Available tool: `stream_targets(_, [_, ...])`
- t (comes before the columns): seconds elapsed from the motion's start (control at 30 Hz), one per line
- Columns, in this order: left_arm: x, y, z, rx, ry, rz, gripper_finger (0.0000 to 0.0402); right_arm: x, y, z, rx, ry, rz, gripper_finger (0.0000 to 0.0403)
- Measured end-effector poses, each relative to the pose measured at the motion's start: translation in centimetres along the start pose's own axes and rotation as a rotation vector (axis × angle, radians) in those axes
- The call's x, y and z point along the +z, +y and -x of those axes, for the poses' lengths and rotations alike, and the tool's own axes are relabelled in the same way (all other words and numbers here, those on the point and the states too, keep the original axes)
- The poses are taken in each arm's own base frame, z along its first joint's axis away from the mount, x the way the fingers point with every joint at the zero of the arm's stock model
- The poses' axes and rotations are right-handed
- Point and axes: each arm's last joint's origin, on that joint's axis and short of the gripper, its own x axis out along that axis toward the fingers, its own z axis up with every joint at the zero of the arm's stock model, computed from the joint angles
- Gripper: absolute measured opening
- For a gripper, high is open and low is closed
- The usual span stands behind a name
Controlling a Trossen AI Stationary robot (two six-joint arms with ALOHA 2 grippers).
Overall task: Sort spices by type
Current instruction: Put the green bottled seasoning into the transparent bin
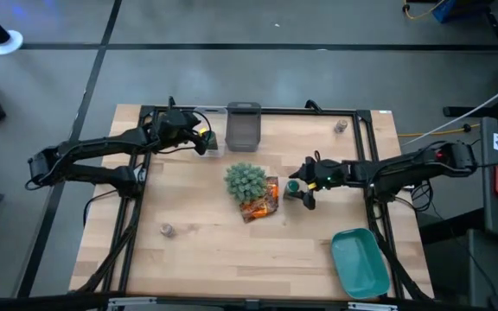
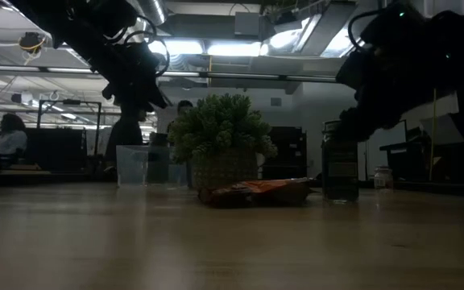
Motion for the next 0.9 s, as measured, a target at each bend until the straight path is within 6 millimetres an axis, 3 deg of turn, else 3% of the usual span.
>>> stream_targets(0.17, [0.0, 0.0, 0.0, 0.0, 0.0, 0.001, 0.0255, 0.0, 0.0, -0.2, -0.001, -0.004, 0.0, 0.0303])
stream_targets(0.4, [0.0, 0.0, 0.0, 0.0, 0.0, 0.001, 0.0255, 0.9, 0.1, -0.1, 0.012, -0.097, 0.01, 0.0205])
stream_targets(0.7, [0.0, 0.0, 0.0, 0.0, -0.001, 0.031, 0.0255, 4.0, 0.4, 0.6, -0.058, -0.406, 0.128, 0.0205])
stream_targets(0.9, [0.2, 0.0, 0.0, -0.004, -0.023, 0.038, 0.0255, 8.0, 0.6, 1.1, -0.111, -0.505, 0.24, 0.0205])
